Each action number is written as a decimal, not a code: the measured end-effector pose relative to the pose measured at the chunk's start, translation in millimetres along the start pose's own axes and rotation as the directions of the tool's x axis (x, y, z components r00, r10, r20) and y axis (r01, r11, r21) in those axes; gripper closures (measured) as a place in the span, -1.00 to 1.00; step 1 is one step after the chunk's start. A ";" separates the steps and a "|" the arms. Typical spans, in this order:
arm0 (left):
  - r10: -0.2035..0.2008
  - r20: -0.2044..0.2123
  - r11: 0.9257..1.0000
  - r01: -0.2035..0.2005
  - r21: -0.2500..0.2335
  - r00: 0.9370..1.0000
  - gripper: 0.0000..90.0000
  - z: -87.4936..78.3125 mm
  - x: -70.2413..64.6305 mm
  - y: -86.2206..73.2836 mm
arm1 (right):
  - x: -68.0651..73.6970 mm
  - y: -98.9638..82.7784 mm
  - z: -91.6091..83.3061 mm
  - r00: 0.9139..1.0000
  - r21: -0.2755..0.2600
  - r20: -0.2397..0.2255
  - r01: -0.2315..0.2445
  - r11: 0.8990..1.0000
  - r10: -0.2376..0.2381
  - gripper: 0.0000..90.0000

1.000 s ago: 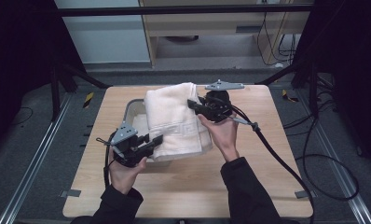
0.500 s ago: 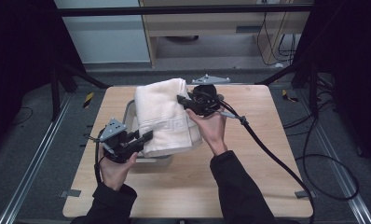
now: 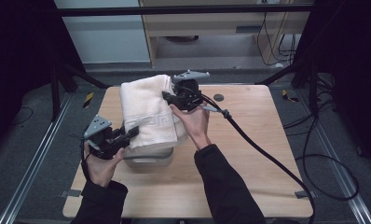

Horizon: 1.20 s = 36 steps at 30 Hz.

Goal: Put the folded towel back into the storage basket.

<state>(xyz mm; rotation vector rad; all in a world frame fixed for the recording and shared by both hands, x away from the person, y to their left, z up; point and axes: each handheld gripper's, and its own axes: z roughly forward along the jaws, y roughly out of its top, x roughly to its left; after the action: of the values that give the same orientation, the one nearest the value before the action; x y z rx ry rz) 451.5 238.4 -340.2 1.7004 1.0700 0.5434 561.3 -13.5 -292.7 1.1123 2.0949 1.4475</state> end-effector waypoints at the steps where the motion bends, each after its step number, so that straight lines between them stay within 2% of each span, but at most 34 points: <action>1: 0.000 0.000 1.000 0.000 0.000 1.000 0.52 0.0 0.0 0.0 | 0.7 0.2 1.5 1.000 0.001 0.000 0.000 1.000 0.000 0.52; 9: -0.016 -0.019 1.000 0.016 0.013 1.000 0.53 -2.2 14.0 -1.6 | 5.4 -0.2 16.6 1.000 0.006 -0.011 -0.014 1.000 0.014 0.52; 19: -0.011 -0.046 0.999 0.013 0.042 0.999 0.53 2.0 24.8 -6.3 | 5.5 -10.0 35.1 0.999 0.013 -0.016 -0.033 0.999 0.033 0.52; 36: -0.015 -0.076 0.992 0.024 0.124 0.997 0.53 20.5 46.0 -22.6 | 3.6 -33.3 72.6 0.999 0.062 0.005 -0.051 0.997 0.051 0.51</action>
<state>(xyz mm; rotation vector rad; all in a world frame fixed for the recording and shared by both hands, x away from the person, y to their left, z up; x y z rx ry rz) 481.5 269.2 -374.9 1.7879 1.1947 0.5411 594.5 28.6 -352.0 1.1986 2.1370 1.4119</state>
